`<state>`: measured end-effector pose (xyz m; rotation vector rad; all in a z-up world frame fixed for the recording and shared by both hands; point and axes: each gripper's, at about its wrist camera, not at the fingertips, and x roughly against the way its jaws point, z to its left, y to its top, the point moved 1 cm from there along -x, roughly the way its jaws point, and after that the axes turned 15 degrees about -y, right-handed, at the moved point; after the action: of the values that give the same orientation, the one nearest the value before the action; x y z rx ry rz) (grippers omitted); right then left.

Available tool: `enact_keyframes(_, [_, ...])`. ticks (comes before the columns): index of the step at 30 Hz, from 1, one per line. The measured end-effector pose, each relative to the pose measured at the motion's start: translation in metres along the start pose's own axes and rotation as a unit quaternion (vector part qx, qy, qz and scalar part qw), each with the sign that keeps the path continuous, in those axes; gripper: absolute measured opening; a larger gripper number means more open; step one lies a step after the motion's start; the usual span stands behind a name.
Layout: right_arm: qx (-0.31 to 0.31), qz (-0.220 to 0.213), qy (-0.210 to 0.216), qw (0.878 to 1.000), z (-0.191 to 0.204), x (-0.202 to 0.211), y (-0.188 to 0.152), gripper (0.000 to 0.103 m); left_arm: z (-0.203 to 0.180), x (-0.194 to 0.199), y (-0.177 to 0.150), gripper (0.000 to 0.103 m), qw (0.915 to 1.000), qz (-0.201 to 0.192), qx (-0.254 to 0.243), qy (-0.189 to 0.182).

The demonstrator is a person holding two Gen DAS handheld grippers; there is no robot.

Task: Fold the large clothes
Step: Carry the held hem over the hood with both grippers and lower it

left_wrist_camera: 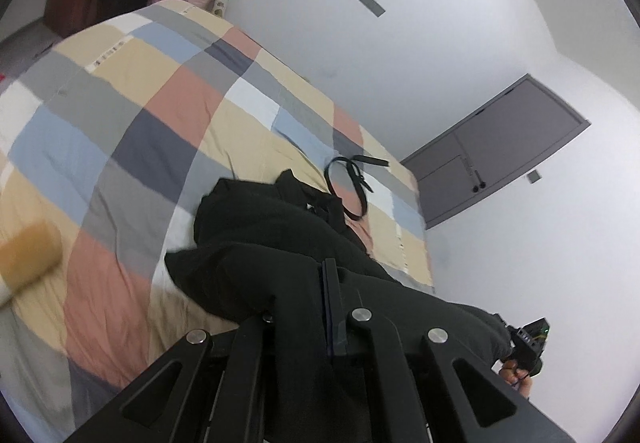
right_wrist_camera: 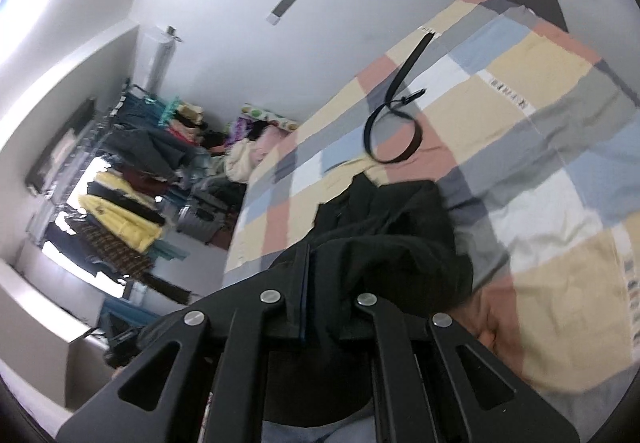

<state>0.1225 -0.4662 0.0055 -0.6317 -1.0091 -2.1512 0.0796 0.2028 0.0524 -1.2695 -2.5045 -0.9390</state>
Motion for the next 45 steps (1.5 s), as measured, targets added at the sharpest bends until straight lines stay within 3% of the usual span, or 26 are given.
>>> enact_keyframes(6, [-0.002, 0.001, -0.028, 1.000, 0.009, -0.053, 0.052, 0.008, 0.002, -0.056, 0.057, 0.006, 0.9979, 0.001, -0.013, 0.063])
enact_keyframes(11, [0.010, -0.033, -0.070, 0.997, 0.016, -0.105, 0.085, 0.008, 0.007, -0.109, 0.096, 0.006, 0.9927, -0.016, -0.042, 0.112])
enact_keyframes(16, [0.036, -0.045, -0.110, 0.992, 0.018, -0.155, 0.112, 0.008, 0.019, -0.157, 0.129, 0.006, 0.9870, -0.022, -0.062, 0.147])
enact_keyframes(22, [0.055, -0.028, -0.162, 0.985, 0.009, -0.220, 0.132, 0.008, 0.052, -0.228, 0.153, 0.006, 0.9769, -0.005, -0.080, 0.198])
enact_keyframes(27, [0.067, 0.001, -0.199, 0.978, -0.008, -0.284, 0.140, 0.008, 0.090, -0.292, 0.161, 0.007, 0.9652, 0.027, -0.093, 0.243])
enact_keyframes(34, [0.051, 0.066, -0.214, 0.973, -0.043, -0.368, 0.127, 0.004, 0.141, -0.364, 0.153, 0.007, 0.9518, 0.071, -0.108, 0.278])
enact_keyframes(39, [0.032, 0.082, -0.200, 0.976, -0.051, -0.392, 0.118, 0.004, 0.158, -0.381, 0.149, 0.007, 0.9498, 0.083, -0.106, 0.282])
enact_keyframes(45, [0.037, 0.090, -0.196, 0.976, -0.050, -0.387, 0.112, 0.004, 0.157, -0.374, 0.139, 0.007, 0.9523, 0.087, -0.103, 0.274])
